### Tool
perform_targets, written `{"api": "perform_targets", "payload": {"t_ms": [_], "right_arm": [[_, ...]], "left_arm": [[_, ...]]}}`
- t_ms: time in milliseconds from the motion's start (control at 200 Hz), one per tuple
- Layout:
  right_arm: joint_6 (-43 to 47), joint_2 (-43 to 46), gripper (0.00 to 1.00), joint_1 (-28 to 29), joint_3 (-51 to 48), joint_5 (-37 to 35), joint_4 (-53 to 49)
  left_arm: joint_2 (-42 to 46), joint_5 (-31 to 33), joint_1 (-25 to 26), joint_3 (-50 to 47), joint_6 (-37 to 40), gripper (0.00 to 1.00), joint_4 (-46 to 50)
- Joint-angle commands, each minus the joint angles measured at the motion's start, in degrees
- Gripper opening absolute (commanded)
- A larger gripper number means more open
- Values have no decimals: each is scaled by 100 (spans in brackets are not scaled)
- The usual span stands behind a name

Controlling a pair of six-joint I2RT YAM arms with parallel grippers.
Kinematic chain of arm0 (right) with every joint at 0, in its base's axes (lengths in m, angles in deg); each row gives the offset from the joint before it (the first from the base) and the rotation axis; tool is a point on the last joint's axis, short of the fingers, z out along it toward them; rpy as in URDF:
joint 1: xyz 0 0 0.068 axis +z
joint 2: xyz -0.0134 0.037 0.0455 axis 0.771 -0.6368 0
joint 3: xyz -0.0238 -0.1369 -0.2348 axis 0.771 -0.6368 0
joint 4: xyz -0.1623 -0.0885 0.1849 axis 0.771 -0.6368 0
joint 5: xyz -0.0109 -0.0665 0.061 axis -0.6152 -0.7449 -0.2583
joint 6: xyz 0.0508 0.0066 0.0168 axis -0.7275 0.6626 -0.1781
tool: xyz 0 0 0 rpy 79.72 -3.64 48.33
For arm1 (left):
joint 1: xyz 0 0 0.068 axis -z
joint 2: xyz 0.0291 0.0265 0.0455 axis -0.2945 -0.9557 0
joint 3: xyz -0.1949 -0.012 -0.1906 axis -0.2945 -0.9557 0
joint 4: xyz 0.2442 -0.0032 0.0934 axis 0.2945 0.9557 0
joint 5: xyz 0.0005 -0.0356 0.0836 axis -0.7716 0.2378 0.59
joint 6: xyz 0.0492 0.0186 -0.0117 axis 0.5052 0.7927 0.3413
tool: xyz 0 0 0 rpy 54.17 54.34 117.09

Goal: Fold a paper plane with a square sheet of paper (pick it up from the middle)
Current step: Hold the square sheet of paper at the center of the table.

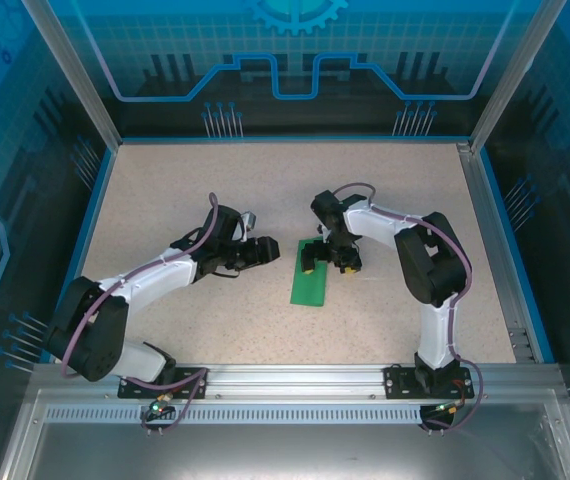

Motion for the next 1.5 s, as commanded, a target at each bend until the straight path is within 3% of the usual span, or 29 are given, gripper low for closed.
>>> {"api": "perform_targets", "payload": {"t_ms": [0, 255, 390, 550, 855, 1496], "right_arm": [[-48, -767, 98, 58, -454, -153, 244], [-140, -823, 97, 67, -530, -126, 335], [-122, -837, 97, 59, -563, -205, 307], [-22, -868, 97, 59, -562, -227, 296], [331, -802, 97, 33, -514, -117, 300], [204, -925, 98, -11, -446, -116, 324]], "left_arm": [[-95, -33, 46, 149, -33, 62, 11], [-373, -328, 44, 271, -76, 40, -112], [-543, -469, 54, 335, -184, 19, -211], [-778, -553, 110, 411, -330, 10, -324], [-1015, -528, 211, 594, -342, 10, -239], [-1125, -589, 272, 707, -301, 14, -165]]}}
